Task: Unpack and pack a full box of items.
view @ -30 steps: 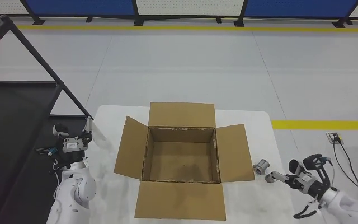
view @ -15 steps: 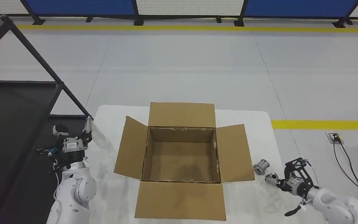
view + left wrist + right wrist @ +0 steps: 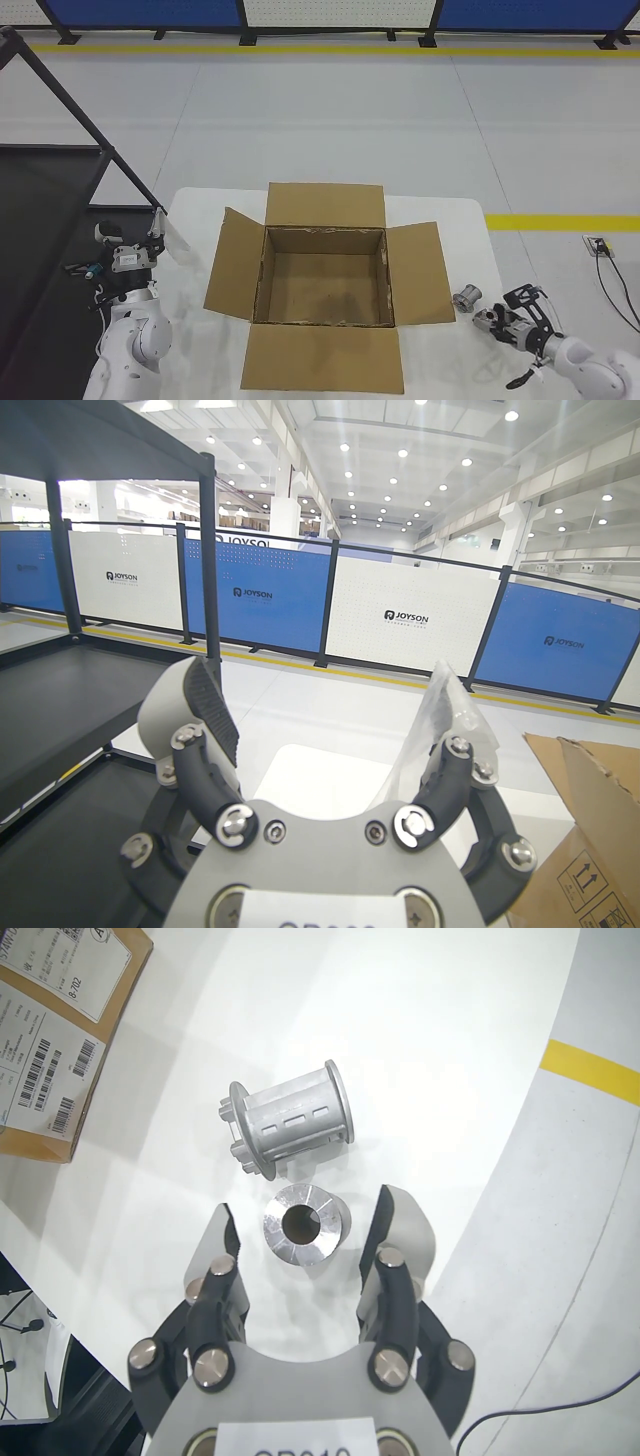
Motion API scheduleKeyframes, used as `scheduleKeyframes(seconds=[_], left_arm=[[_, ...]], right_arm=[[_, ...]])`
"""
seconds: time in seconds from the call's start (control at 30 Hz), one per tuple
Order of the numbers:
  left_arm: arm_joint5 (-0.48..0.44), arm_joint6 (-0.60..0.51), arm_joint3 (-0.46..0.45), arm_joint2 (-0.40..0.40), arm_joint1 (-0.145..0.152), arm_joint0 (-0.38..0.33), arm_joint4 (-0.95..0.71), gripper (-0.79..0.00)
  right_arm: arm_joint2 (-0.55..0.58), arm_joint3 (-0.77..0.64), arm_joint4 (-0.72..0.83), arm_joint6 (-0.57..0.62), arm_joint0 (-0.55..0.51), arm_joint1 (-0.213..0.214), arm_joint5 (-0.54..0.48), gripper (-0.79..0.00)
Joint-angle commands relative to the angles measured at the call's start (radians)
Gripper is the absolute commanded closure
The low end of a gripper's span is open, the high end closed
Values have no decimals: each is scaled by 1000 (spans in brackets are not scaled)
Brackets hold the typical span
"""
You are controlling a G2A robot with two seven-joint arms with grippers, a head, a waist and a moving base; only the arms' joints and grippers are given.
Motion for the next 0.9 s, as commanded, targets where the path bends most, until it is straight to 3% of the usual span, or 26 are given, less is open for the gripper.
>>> scheduleKeyframes(seconds=[0.0, 0.03, 0.13, 0.33, 0.4, 0.67, 0.87], left_arm=[[0, 0, 0, 0, 0, 0, 0, -785], [0, 0, 0, 0, 0, 0, 0, -785], [0, 0, 0, 0, 0, 0, 0, -785], [0, 0, 0, 0, 0, 0, 0, -785], [0, 0, 0, 0, 0, 0, 0, -785], [0, 0, 0, 0, 0, 0, 0, -785], [0, 0, 0, 0, 0, 0, 0, -785]], right_arm=[[-5, 6, 2, 1, 6, 0, 0, -302], [-7, 8, 4, -1, 9, 1, -1, -256], [-8, 12, 11, -8, 13, 2, -1, 0], [46, -22, 69, -90, -23, 10, -24, 0], [80, -65, 93, -114, -45, 12, 10, 0], [182, -424, 137, -165, -173, 16, 130, 0], [170, -689, 127, -183, -234, 11, 168, 0]])
